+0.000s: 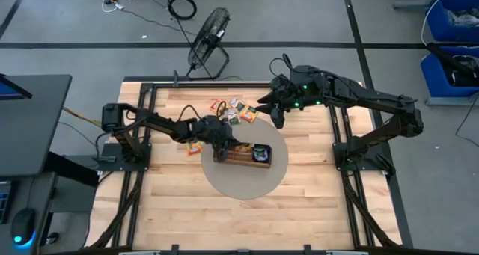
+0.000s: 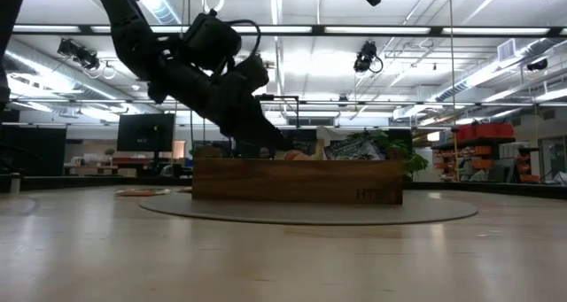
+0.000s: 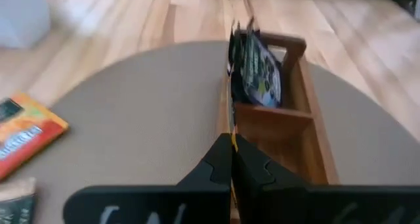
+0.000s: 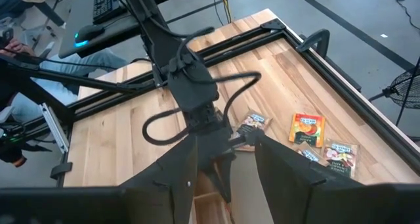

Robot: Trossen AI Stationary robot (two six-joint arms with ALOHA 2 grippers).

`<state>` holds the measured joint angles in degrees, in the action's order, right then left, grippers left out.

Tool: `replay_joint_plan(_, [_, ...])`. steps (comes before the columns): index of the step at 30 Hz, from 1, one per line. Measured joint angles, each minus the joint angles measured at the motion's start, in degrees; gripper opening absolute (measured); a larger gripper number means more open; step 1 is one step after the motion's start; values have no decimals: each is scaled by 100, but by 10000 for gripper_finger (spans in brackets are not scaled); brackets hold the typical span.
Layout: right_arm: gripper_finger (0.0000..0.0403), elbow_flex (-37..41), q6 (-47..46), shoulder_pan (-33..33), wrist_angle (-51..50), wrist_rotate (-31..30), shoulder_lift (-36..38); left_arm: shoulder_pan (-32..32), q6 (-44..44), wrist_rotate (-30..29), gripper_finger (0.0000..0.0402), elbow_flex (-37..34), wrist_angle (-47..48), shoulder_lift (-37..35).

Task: Pick & Place Tea
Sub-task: Put the yellow tea bag into the middle section of the wooden organizer

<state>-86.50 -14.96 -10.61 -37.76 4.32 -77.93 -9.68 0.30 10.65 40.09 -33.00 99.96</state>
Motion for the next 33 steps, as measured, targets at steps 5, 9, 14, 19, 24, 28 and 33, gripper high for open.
replay_joint_plan(5, [162,0,2,0,1,2,0,65,-113,-15,2,-4,33,131])
replay_joint_plan(9, [162,0,2,2,1,8,0,58,-266,-29,4,-4,25,131])
replay_joint_plan(14, [162,0,39,-1,1,21,0,52,-262,-281,25,-4,23,131])
replay_joint_plan(19, [162,0,46,2,0,21,0,48,-262,-608,48,-4,2,118])
replay_joint_plan(24, [162,0,45,0,-2,21,0,49,-260,-601,57,-8,-3,118])
replay_joint_plan(28, [162,0,45,2,-3,21,0,51,-264,-540,69,-8,-14,118])
replay_joint_plan(33, [162,0,46,1,-5,21,0,54,-267,-492,100,-15,-55,72])
